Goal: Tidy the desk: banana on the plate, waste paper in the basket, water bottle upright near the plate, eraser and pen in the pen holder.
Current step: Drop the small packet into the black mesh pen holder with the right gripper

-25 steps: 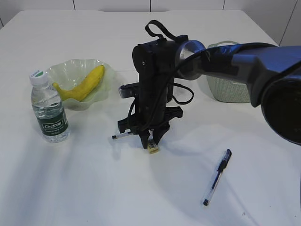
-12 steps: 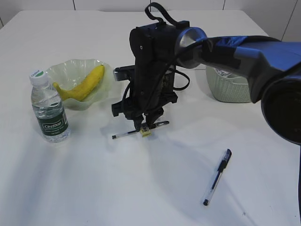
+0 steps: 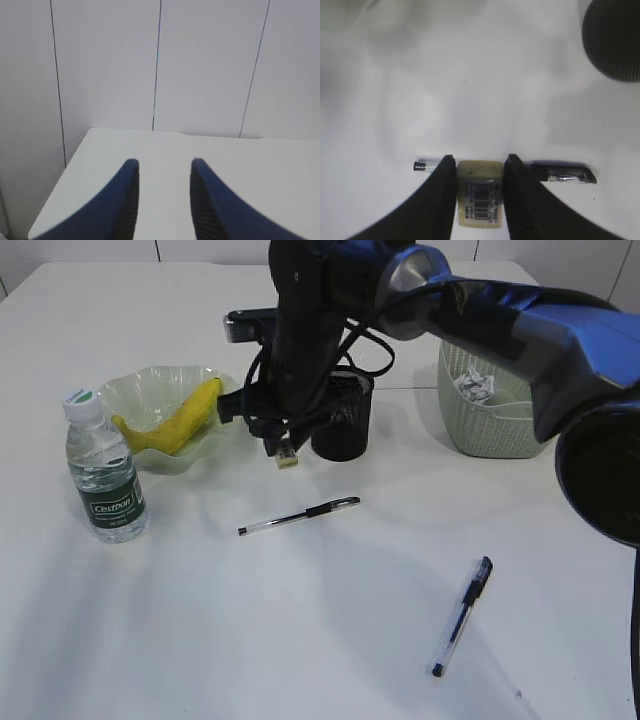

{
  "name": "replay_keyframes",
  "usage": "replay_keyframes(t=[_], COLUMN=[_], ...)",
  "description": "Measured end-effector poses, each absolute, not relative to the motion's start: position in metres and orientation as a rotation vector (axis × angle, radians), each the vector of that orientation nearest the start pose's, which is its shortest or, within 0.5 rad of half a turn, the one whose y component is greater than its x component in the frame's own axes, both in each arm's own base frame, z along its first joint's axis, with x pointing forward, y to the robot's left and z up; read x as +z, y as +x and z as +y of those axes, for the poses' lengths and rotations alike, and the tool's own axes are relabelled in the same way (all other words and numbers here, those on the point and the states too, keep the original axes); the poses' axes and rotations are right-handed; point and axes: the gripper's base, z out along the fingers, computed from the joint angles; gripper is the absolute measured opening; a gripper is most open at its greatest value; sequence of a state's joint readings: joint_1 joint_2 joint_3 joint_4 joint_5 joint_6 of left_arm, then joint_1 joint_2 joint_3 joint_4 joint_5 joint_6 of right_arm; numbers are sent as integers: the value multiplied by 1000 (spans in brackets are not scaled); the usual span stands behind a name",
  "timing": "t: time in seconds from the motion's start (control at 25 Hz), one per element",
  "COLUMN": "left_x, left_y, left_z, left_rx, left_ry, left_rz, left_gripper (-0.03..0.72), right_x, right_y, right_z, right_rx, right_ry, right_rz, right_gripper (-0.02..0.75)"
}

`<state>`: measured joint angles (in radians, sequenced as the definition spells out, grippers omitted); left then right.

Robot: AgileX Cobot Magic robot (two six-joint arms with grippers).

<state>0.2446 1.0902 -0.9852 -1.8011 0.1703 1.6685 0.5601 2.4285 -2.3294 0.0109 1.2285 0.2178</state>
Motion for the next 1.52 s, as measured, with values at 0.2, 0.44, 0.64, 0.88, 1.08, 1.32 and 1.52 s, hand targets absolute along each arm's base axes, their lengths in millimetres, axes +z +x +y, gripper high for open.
replay_keyframes(t=[0.2,0.44,0.64,0.88,1.08,1.32,1.52], left_x=[411,411,411,412,412,412,412], left_y=[241,241,241,241,241,241,241], left_z=[45,45,43,41,40,40,40], left_rx=[-44,-45,-61,-74,-85,-85,-85], left_ry=[-165,-166,-150,-140,-128,-128,-128], left_rz=[1541,1540,1537,1535,1532,1532,1532], left_gripper=[239,239,239,239,239,239,239], right_x=[230,240,250,267,273,278,276], right_y=[443,446,452,462,473,491,503], right_z=[277,274,266,256,248,222,204], right_rx=[194,164,160,185,165,116,105], right_ry=[-474,-472,-442,-396,-368,-308,-262], right_rz=[2731,2694,2661,2588,2496,2423,2394], right_gripper=[234,233,232,232,232,232,232])
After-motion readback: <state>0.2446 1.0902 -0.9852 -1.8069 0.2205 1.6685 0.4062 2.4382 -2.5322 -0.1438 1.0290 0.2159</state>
